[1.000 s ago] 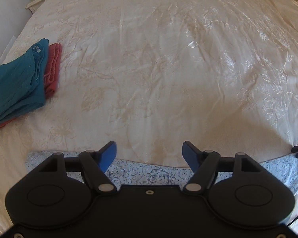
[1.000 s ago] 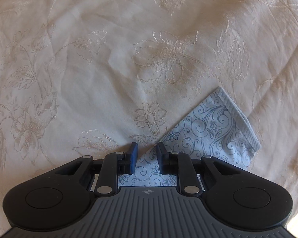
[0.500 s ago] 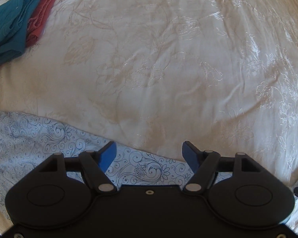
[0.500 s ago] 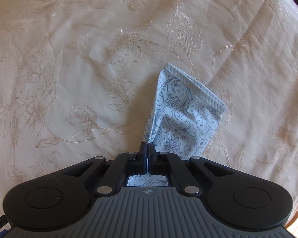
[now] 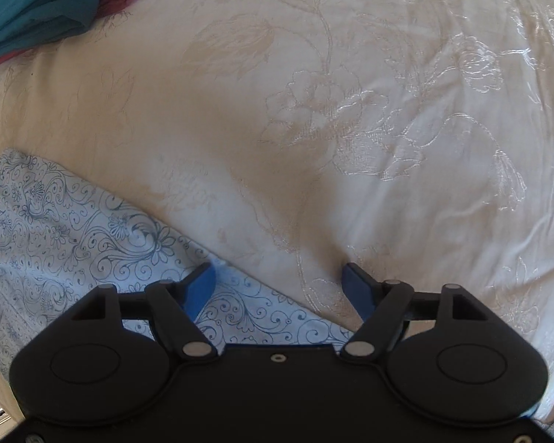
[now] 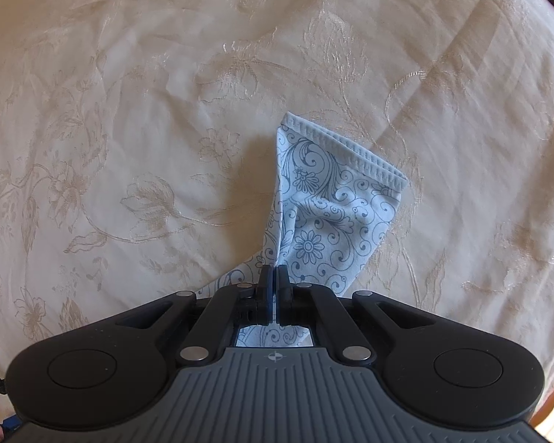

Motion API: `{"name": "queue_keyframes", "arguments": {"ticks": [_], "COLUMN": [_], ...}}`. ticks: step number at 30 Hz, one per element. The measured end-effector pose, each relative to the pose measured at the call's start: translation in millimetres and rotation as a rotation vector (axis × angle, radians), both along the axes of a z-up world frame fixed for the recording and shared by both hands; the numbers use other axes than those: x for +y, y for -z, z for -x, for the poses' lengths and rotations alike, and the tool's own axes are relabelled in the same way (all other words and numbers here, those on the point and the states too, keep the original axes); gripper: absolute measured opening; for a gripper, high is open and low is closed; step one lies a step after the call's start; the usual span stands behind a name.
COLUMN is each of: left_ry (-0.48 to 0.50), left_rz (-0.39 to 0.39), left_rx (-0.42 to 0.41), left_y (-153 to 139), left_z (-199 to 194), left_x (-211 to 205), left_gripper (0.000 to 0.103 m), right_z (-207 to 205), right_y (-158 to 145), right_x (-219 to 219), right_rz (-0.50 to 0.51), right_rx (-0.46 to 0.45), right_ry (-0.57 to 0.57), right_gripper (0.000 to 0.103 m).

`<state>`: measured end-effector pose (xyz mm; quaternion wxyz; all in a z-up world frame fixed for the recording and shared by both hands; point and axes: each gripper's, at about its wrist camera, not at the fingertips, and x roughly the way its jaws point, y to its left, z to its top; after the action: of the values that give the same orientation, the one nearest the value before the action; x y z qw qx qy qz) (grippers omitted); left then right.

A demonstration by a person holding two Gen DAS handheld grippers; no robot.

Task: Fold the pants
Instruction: 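Close the left gripper on the waistband while the right gripper holds the cuff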

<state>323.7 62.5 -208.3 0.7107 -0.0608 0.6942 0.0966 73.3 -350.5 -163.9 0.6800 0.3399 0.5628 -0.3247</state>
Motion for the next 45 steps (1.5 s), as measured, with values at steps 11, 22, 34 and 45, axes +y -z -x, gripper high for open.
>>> {"name": "queue_keyframes", "arguments": {"ticks": [11,22,34,45], "left_ry": [0.094,0.217,0.042,0.072], "left_rz": [0.037,0.131,0.236,0.130], "left_rx": [-0.071,-0.204,-0.133,-0.002], "left_y": [-32,-106,-64,-17], "left_z": [6,58,62,36], "left_x": [-5,12,15,-19], "left_gripper": [0.001,0.004,0.056,0.008], "right_z": [15,68,90,90], "right_y": [-25,-63,-72,-66], "right_x": [7,24,30,24], "right_rz": [0.038,0.053,0.048,0.024], "right_rx": [-0.043,-0.108,-0.136,-0.130], "right_ry": [-0.018,-0.043,-0.036,-0.017], "right_gripper": [0.001,0.001,0.001,0.001]}}
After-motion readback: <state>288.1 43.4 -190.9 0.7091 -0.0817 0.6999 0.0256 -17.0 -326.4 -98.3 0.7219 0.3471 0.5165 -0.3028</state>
